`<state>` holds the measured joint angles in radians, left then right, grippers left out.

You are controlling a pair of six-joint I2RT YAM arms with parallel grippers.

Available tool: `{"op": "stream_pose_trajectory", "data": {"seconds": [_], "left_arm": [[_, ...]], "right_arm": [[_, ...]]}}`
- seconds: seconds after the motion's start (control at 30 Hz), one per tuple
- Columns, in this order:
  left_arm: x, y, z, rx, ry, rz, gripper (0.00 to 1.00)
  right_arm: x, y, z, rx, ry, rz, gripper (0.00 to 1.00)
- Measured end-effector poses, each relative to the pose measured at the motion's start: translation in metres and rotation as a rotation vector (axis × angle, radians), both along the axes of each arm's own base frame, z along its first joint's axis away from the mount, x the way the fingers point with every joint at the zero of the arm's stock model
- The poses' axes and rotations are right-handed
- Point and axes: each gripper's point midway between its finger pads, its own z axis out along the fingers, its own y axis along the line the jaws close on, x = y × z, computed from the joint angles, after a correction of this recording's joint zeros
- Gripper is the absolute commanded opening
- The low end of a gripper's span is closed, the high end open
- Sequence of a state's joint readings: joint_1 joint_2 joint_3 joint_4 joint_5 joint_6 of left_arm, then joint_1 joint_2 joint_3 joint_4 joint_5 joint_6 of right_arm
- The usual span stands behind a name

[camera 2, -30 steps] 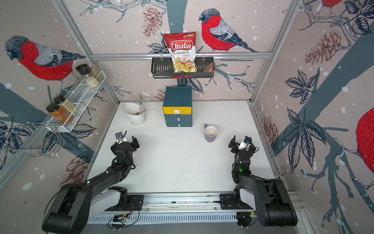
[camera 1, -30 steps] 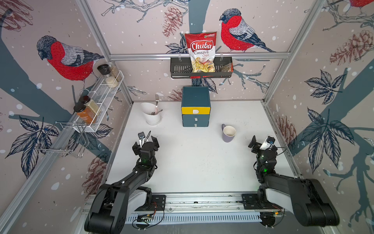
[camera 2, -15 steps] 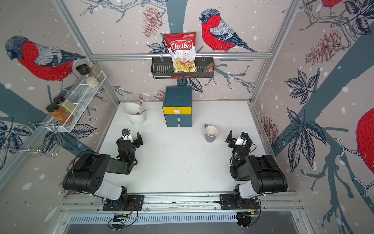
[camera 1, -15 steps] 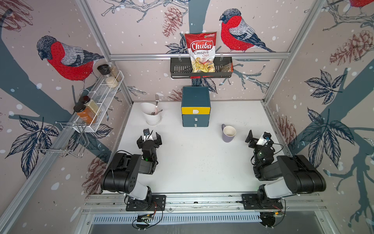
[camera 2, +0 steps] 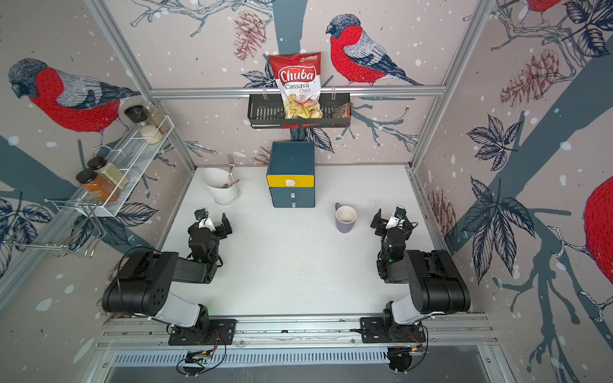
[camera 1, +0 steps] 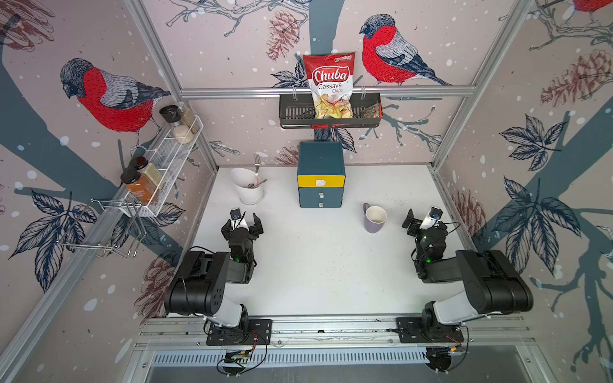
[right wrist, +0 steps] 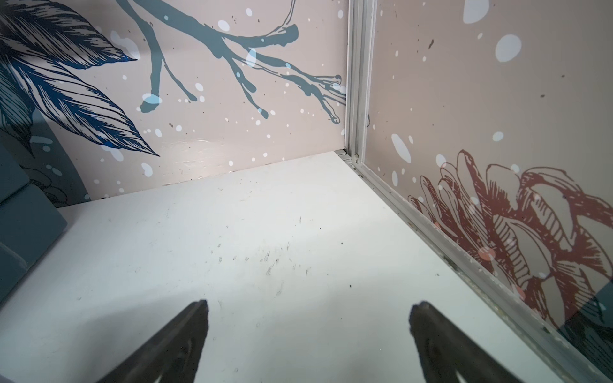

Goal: Put the binder clips in the drawer according to color
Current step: Reset both arms

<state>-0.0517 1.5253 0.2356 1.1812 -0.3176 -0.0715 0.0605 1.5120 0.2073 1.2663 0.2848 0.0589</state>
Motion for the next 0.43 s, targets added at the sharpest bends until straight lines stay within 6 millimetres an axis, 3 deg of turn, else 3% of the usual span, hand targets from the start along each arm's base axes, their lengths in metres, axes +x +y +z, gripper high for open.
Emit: {"op": "stream_pose_trajectory", "data": {"seconds": [0.43], "left_arm": [[0.0002,-0.0004,0.001,-0.001,-0.003,-0.002,0.98]], "right_arm": [[-0.0003,-0.0011,-0.0039,0.0,0.015,-0.001,1.0]]}}
